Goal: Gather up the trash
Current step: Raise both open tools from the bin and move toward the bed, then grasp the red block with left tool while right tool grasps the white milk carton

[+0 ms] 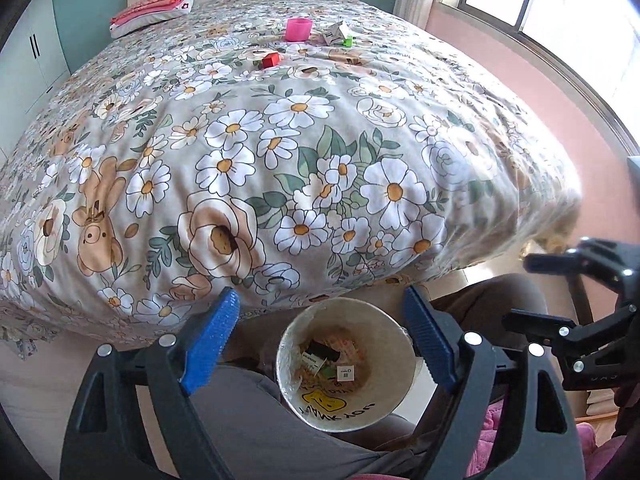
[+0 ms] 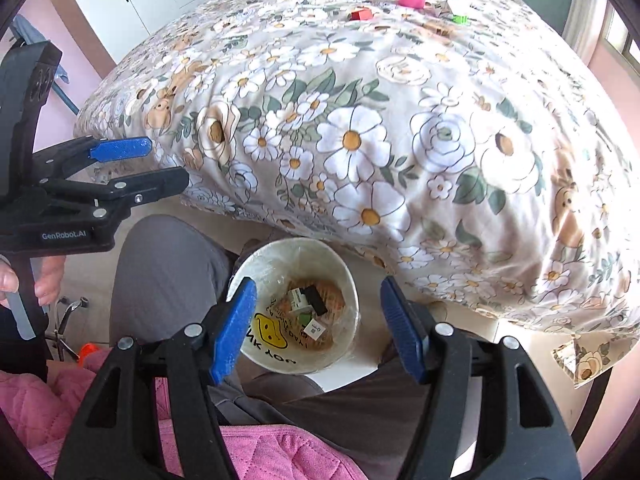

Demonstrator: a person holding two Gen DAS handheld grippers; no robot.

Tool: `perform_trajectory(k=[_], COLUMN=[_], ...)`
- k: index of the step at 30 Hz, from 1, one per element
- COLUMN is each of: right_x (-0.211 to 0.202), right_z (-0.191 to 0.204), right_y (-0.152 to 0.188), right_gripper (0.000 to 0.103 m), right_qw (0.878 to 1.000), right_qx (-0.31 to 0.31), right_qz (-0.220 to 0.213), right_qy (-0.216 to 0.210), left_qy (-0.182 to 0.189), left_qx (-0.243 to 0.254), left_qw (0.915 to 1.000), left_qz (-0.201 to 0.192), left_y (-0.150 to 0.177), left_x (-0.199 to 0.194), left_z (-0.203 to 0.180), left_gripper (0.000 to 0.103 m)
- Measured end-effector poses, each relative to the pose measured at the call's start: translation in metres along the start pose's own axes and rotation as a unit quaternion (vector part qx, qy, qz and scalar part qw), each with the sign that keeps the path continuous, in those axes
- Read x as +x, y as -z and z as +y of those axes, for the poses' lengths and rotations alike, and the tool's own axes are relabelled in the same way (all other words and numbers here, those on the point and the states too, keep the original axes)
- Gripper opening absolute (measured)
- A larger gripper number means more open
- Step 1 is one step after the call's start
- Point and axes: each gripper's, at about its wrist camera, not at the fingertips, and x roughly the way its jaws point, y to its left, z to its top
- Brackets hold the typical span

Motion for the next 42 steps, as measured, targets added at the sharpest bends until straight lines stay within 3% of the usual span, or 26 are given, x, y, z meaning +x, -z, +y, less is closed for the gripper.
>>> perform_trajectory(k=[9,16,27,34,42], right_x=[-0.051,-0.064,-0.065,-0.054,-0.034], right_z=[-0.019,-0.041,-0.084,-0.111,-0.148], right_y=[-0.048,-0.088,-0.166,-0.218,-0.289], right_gripper=[0.068,0.070,0.072,0.072,0.072], right_qw=[0.997,0.993,0.988,0.984,0.982], right_qx=[0.000,0.013,0.038,0.049,0.079], right_qz=[-0.068,-0.103,-0.133,-0.140,-0.142], right_qy=[0.032,0.049,0.074,0.101,0.098], left_qy=[-0.013,-0.027,-0.061,-0.064,-0.079], left_qx=[-0.003,-0.013,0.005,0.007,0.017], left_qw=[0.9997,0.9991,0.9972,0.9966,0.9958], left_qz=[-0.018,-0.030,-0.044,-0.051,-0.043], left_y=[-0.040,-0.076,-0.139,-0.184,-0.239], left_x=[-0.006,0.003,0.032,0.054,0.095], left_z=[0.012,0.023,0.029,0.030,0.037], left_gripper=[0.086,0.086,0.086,0.086,0.086])
